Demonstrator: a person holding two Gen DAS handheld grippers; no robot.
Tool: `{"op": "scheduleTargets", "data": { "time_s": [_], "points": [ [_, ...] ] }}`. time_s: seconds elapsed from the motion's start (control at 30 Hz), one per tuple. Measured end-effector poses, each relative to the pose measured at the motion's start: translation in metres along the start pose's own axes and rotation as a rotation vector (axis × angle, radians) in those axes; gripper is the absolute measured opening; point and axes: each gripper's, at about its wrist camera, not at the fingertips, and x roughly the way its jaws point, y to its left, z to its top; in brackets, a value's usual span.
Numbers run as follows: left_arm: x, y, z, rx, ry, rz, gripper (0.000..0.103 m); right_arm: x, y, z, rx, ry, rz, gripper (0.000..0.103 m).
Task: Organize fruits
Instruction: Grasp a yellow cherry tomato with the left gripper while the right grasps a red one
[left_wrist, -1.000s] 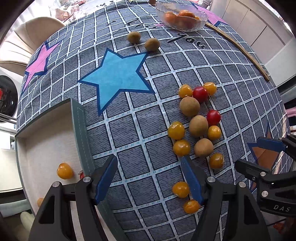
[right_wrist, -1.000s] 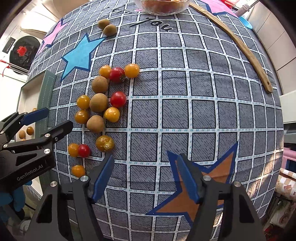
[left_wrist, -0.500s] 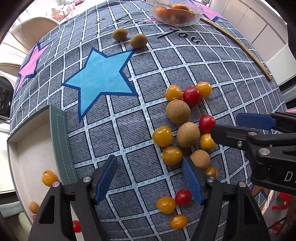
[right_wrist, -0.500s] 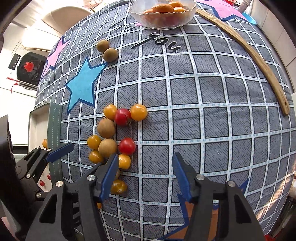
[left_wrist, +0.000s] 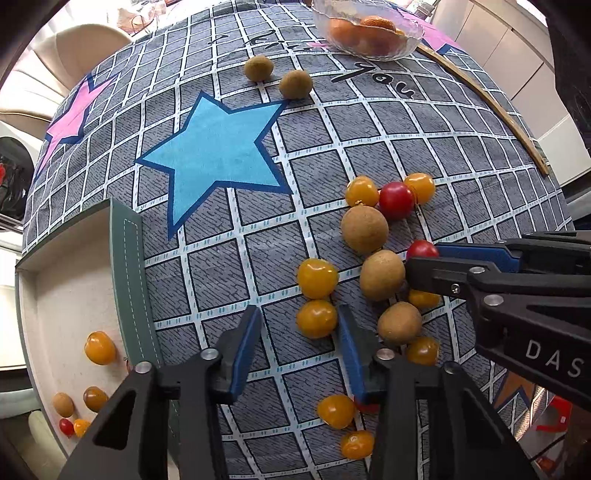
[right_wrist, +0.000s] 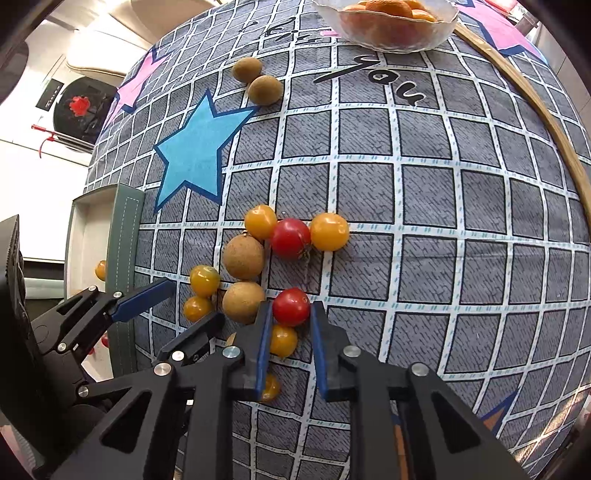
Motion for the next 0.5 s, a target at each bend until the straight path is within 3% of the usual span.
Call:
{"op": "scheduleTargets", "data": {
  "time_s": [0.03, 0.5],
  "points": [
    [-0.004, -0.006, -0.001, 0.004, -0.002, -0.003, 0.021, 0.000, 0.001, 0.000, 0.002, -0.003, -0.003, 0.021],
    [-0.045, 0.008, -0.015, -0.048, -0.038, -0.058, 0.021, -0.028, -0.019, -0.031, 0.099, -0.019, 0.018, 0.022]
  ]
}}
